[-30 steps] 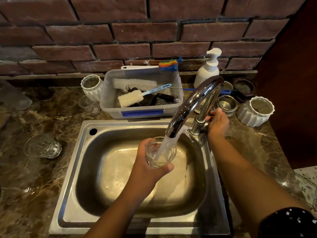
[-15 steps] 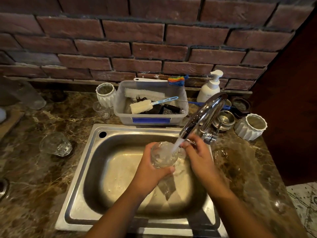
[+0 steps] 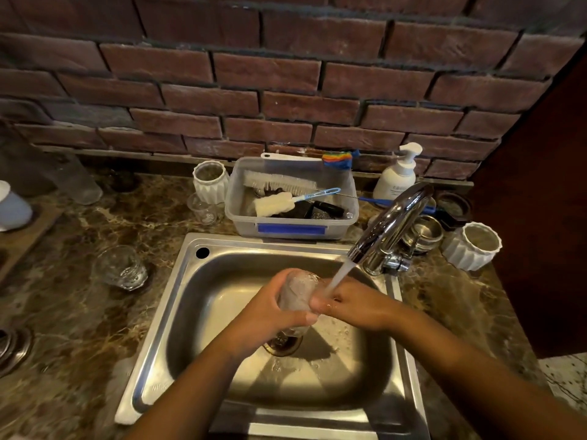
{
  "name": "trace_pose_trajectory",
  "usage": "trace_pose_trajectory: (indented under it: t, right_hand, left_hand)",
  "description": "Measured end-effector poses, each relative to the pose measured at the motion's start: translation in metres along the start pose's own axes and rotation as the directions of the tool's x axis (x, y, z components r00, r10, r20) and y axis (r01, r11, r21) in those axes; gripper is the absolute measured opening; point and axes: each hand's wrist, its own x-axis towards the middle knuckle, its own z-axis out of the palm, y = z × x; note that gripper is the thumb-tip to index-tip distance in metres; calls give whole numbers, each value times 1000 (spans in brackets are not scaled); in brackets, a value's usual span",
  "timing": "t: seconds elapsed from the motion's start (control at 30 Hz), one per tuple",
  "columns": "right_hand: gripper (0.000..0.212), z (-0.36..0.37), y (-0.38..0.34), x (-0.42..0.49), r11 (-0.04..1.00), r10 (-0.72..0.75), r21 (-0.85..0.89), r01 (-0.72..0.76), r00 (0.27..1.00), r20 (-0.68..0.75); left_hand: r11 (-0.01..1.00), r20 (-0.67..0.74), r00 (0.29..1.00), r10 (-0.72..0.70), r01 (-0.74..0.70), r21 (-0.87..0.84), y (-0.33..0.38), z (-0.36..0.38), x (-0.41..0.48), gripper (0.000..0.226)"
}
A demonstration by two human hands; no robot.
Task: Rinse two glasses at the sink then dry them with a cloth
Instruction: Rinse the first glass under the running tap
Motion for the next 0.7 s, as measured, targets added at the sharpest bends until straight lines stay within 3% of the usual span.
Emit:
trace_pose_trajectory:
  t: [0.1,0.17,0.23,0.33,0.43,0.5,0.57,0.63,0.7]
  right_hand:
    - [32,-7,2,-2,999,50,-20,-48,994,95]
    - [18,-3,6,-3,997,16,70,-21,997,75]
    - [11,6,11,-3,982,-23,186,29,999,-35]
    - [18,17,11,-5,947,-1,315,61,982,-189]
    - [19,33,11,-9,940,16,323,110,931,-364]
    - [23,48,16,-7,950,3,277,146,881,-474]
    - [28,63,18,-3,969,39,224,103,832,-554]
    - [27,71,15,-4,994,75,113,-5,778,-624]
    - [33,70,10,-10,992,4,-97,-86,766,-642]
  left_hand:
    - [997,94,995,-19,26,-71,-1,-3,8,72]
    - [981,122,991,-48,70,-179,-3,-2,11,84]
    - [960,112,990,-84,111,-257,-8,1,12,87]
    - [925,28,990,-141,142,-351,-17,12,13,72]
    - [876,-89,978,-191,128,-465,-22,26,14,63]
    - [770,-152,932,-330,172,-615,-21,39,17,60]
    - [588,-141,849,-509,224,-777,-24,48,21,56]
    - [472,-84,816,-572,244,-847,-27,53,22,52]
    - [416,-46,824,-565,236,-878,-30,53,22,51]
